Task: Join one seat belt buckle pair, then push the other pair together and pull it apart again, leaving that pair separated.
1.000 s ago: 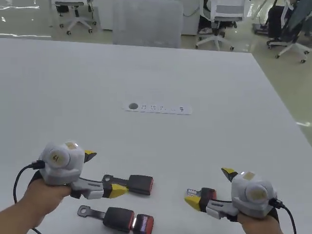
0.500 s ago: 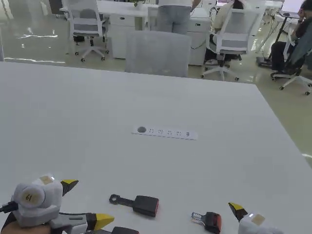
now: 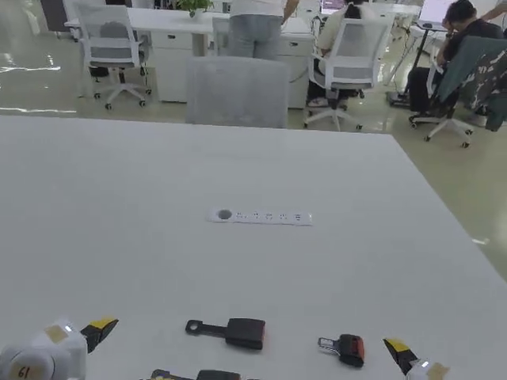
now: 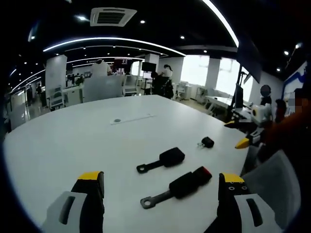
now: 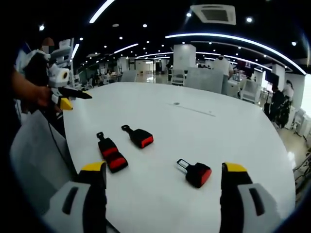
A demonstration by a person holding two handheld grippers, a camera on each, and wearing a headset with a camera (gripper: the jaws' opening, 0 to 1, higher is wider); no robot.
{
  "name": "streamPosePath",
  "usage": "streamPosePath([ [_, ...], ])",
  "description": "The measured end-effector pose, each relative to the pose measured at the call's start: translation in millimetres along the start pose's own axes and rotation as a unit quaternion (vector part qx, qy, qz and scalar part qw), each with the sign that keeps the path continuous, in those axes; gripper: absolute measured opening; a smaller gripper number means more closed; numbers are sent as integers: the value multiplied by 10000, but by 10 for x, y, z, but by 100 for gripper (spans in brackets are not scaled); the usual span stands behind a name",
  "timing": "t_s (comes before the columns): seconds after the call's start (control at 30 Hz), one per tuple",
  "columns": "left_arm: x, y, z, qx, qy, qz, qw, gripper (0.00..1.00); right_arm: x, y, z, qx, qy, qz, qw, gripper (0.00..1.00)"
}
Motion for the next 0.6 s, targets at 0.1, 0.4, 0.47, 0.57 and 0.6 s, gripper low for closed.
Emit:
streamPosePath([
  [0.1,14,22,-17,-7,43,37,10000,100,-16,31,-47,-16,40,-10,10000,100],
  [0.4,43,57,-55,-10,79,44,10000,100,-35,20,-77,-9,106,6,9999,100],
  [0.47,48,57,-64,-11,82,28,10000,100,-43,13,-77,14,109,-4,9999,100],
  [0.57,51,44,-83,32,69,29,10000,100,-82,-4,-81,84,96,9,9999,100],
  [0.6,48,42,-87,36,60,17,10000,100,-95,-7,-80,82,90,0,9999,100],
])
Point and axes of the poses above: the centre of the closed fingertips' face, and the gripper's own axes: z roughly forward along the fingers, x roughly to its right, y roughly out of its underside, the point moved 8 cm from there along -z, roughly backward along the fingers, and after that the axes turned 1 degree about -y, right-handed, at the moved point
